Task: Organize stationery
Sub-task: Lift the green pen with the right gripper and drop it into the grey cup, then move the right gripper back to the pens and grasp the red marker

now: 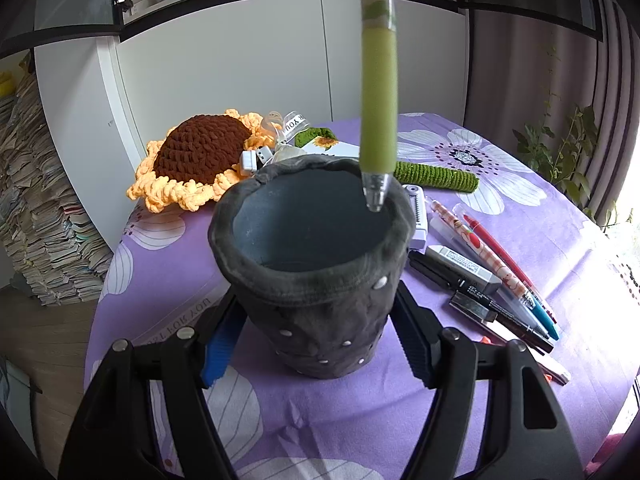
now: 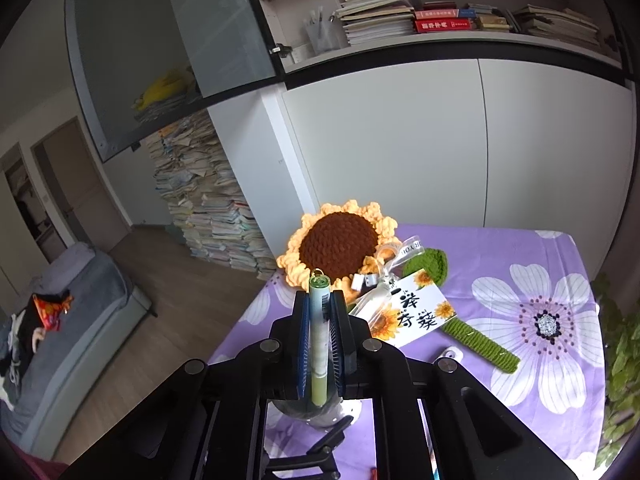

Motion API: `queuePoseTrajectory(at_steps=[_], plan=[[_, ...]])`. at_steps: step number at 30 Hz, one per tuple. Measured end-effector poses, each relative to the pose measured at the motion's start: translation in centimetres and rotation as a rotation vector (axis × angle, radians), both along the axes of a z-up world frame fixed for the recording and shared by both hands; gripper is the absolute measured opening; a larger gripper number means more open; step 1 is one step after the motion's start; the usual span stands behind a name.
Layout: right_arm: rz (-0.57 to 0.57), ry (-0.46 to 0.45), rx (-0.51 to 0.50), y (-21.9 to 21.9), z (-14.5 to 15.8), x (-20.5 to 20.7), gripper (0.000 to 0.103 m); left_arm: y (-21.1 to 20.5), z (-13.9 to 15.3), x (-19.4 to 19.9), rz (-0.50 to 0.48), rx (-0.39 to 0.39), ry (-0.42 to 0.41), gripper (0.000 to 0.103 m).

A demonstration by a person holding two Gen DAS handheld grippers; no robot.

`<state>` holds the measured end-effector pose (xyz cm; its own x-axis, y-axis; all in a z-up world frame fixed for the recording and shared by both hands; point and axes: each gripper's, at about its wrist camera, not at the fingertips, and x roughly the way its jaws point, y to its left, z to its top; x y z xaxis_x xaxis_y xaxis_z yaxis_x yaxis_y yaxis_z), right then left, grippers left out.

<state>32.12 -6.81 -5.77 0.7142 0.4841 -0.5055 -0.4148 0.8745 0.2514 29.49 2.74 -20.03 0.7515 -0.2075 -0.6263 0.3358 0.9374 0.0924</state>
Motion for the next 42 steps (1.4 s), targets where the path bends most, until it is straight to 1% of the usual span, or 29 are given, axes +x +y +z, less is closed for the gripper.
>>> queuePoseTrajectory(at_steps=[5,8,11,16,23,27,32,35,37,39,42], plan=[[0.003,-0.011,0.014,0.3,0.1,0.2,0.011,0.0,0.0,0.0,0.001,0.002,-0.001,0.07],[-0.007,-0.034,-0.012,0.8,-0.4,0.3,0.011,0.0,0.0,0.0,0.0,0.005,-0.002,0.07],[0.003,-0.057,-0.068,1.7,-1.6,0.3,0.011,0.0,0.0,0.0,0.0,0.004,-0.002,0.07],[0.026,-0.019,-0.103,2.0,-4.1,0.4,0.011,0.0,-0.1,0.1,-0.002,0.002,0.005,0.07],[0.03,0.08,-0.06,1.0,-5.8,1.1,0.011,0.1,-0.1,0.2,0.0,0.002,0.011,0.071],[0.026,0.106,-0.043,0.6,-6.0,1.0,0.011,0.1,-0.1,0.1,0.005,0.004,0.007,0.071],[0.007,0.096,-0.015,-1.3,-5.3,-0.4,0.012,0.3,-0.1,0.2,0.01,-0.003,0.012,0.07],[-0.052,0.072,-0.021,-3.6,-4.9,-1.2,0.014,0.4,-0.1,0.3,0.01,-0.004,0.013,0.07],[-0.141,0.113,-0.066,-5.5,-5.7,-0.8,0.014,0.4,-0.1,0.3,0.01,-0.004,0.012,0.07],[-0.225,0.211,-0.093,-7.5,-7.5,0.2,0.014,0.4,-0.1,0.3,0.01,-0.003,0.012,0.071],[-0.302,0.364,-0.094,-10.0,-10.8,1.5,0.014,0.5,-0.1,0.4,0.014,-0.001,0.011,0.071]])
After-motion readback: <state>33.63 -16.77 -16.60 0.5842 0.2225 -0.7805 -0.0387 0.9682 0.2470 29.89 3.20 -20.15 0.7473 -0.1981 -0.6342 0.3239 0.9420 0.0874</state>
